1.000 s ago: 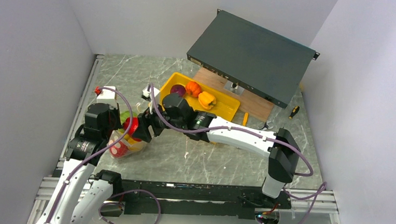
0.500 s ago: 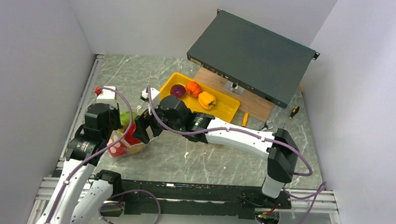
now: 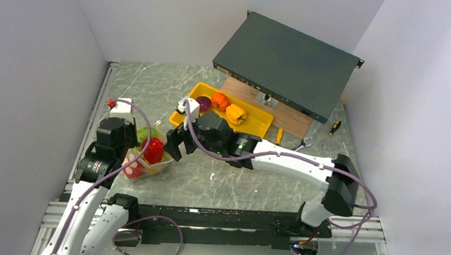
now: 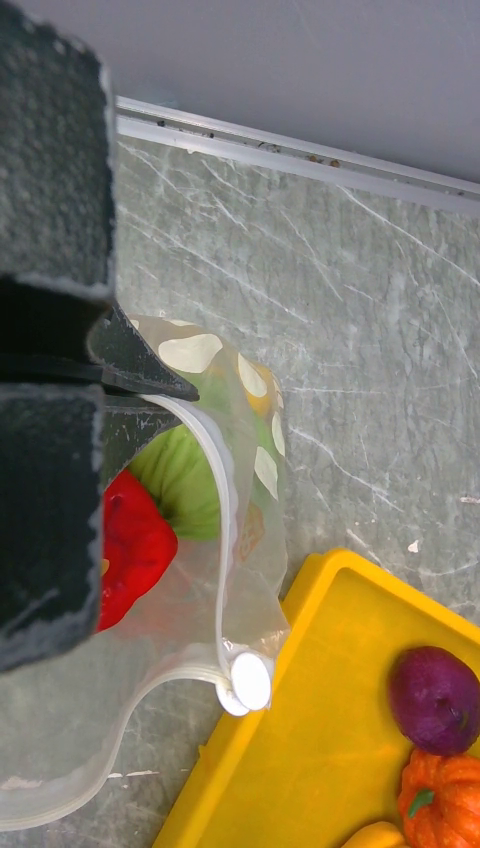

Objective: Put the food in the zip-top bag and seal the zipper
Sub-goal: Place the fake vegetable in the zipper food storage bag, then pick up the fake vegetable from the bin.

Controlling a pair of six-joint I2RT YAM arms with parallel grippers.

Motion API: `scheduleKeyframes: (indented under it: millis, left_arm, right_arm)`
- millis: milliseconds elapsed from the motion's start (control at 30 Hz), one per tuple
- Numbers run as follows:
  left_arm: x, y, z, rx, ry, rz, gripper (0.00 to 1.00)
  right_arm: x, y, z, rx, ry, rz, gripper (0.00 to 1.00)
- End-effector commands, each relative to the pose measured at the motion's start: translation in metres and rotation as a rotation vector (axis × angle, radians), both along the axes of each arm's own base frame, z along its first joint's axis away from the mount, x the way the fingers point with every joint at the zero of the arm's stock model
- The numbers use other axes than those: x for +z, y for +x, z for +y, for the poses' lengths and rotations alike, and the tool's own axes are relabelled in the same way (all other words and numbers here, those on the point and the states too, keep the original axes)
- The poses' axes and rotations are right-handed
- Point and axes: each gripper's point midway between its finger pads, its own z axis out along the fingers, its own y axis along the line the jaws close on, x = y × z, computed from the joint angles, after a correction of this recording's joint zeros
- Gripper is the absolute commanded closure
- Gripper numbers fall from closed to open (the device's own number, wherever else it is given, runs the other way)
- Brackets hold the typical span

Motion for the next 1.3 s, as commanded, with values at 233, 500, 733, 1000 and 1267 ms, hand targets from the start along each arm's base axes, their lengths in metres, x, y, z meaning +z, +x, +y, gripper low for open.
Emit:
scheduleKeyframes:
  millis: [233, 500, 733, 1000, 1267]
  left_arm:
    - [0.006, 0.005, -0.002, -0.001, -0.008, -0.028, 1.0]
    - [0.008, 0.003, 0.001, 0.015, -0.005, -0.035, 1.0]
    - [0.011, 0.001, 0.008, 0.051, 0.005, -0.046, 1.0]
    - [0.022, -0.011, 0.03, 0.175, 0.03, -0.082, 1.0]
    - [0.026, -0.015, 0.039, 0.221, 0.041, -0.115, 1.0]
  right_arm:
    - [0.031, 0.064, -0.081, -0.407, 0.019, -0.242, 0.07]
    - [-0.026, 0.107, -0.108, -0.539, -0.095, -0.167, 0.08]
    - [-0.069, 0.124, -0.088, -0.502, -0.147, -0.114, 0.09]
    - [-0.1, 0.147, -0.057, -0.475, -0.162, -0.107, 0.1]
    - [-0.11, 0.185, -0.036, -0.505, -0.2, -0.156, 0.1]
